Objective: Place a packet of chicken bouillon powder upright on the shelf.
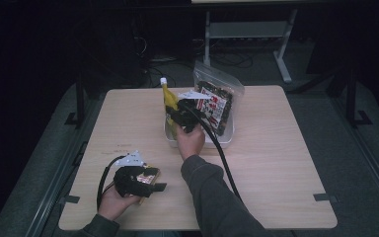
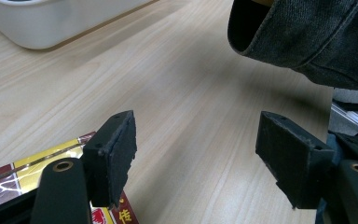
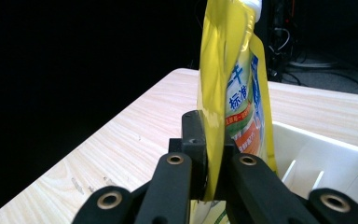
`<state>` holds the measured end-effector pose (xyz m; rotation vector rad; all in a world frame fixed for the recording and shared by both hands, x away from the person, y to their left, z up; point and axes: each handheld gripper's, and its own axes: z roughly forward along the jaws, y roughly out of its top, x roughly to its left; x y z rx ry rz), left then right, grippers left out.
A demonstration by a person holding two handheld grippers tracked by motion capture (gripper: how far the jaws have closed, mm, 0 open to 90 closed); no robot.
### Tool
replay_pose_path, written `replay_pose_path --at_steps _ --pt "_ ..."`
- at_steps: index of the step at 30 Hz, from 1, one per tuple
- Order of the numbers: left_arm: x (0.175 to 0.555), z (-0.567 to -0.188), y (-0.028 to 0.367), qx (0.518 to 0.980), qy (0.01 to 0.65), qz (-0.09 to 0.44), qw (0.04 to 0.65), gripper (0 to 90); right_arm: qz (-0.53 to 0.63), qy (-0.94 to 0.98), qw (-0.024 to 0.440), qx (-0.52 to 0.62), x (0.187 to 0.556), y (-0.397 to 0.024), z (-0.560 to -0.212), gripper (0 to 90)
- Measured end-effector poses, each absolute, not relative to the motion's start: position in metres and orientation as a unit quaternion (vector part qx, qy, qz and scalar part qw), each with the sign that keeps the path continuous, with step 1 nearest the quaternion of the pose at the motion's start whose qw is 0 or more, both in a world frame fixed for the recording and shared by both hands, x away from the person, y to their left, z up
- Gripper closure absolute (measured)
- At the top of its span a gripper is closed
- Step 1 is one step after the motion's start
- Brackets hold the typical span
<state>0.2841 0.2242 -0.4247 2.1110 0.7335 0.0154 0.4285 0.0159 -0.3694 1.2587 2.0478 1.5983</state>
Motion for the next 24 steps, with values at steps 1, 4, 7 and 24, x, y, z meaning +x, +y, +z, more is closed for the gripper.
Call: replay_pose_path --at_steps 1,4,7,24 --pt "0.284 -0.425 0.224 0.849 0.295 0.006 0.438 28.2 0.549 0.704 0.125 0.433 0.429 0.015 -0.369 85.4" --pt "0.284 -0.425 0.224 0.849 0.296 0.005 0.437 28.2 0.553 0.701 0.12 0.433 0.429 0.013 -0.368 78.0" --pt "0.284 -0.425 0.224 0.85 0.295 0.005 0.437 28.2 0.555 0.702 0.118 0.431 0.429 0.012 -0.366 75.9" --pt "0.283 -0.425 0.228 0.853 0.305 0.028 0.423 26.0 0.554 0.719 0.073 0.413 0.422 0.0 -0.359 63.8"
